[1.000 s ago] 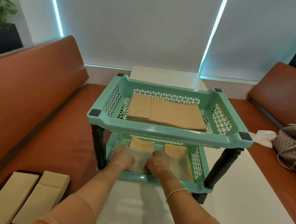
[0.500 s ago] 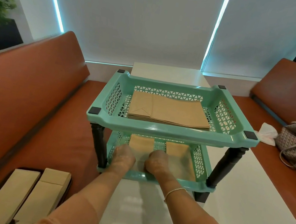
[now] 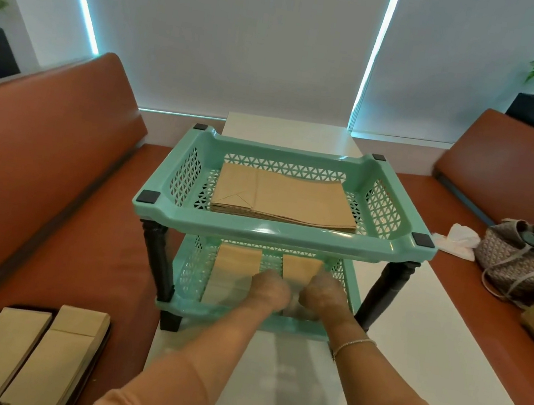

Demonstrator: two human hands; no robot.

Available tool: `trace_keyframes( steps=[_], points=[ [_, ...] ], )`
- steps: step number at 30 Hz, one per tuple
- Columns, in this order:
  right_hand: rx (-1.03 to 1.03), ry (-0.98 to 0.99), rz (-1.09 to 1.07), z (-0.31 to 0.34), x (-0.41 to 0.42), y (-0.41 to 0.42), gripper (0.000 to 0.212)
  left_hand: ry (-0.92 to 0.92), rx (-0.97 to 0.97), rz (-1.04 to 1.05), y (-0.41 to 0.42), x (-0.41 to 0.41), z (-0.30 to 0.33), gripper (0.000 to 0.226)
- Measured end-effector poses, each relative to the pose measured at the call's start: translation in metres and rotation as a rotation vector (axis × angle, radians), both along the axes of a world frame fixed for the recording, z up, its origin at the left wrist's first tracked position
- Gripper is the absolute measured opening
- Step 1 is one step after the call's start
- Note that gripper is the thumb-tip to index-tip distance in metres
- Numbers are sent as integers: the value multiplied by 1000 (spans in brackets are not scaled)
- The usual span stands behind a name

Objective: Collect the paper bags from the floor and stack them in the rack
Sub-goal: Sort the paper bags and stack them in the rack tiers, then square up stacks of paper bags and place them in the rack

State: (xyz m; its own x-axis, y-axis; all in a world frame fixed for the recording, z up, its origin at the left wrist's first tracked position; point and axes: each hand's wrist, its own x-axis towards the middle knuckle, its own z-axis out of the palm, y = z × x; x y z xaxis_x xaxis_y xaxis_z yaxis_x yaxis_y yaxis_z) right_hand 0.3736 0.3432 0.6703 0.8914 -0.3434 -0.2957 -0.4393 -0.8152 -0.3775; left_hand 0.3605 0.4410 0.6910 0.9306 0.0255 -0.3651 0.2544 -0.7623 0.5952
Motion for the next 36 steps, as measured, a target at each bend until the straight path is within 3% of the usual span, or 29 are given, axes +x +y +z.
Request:
trace_keyframes(
  steps=[4, 9, 15, 20, 24, 29, 33, 36],
  points=[
    [1, 27, 9, -19, 6, 0, 55, 22, 49, -1, -2, 0, -8, 30],
    [-74, 81, 51, -4, -2, 8, 27, 32, 92, 38, 3, 2, -8, 24],
    [-120, 95, 45, -11, 0, 11, 20, 56, 76, 26, 6, 1, -10, 10],
    [-62, 65, 50, -3, -7, 10, 21, 16, 86, -21, 7, -1, -10, 23],
    [75, -16, -51, 11, -18, 6, 38, -89, 67, -60, 11, -7, 0, 31],
    [119, -181, 63, 40, -51, 7, 53, -242, -120, -89, 32, -34, 7, 29],
    [154, -292, 220, 51, -84, 29, 38, -342, -208, -124, 63, -74, 3, 27],
    [204, -341, 389, 50, -108, 61, 32, -404, -257, 40, 94, -110, -5, 26]
  ],
)
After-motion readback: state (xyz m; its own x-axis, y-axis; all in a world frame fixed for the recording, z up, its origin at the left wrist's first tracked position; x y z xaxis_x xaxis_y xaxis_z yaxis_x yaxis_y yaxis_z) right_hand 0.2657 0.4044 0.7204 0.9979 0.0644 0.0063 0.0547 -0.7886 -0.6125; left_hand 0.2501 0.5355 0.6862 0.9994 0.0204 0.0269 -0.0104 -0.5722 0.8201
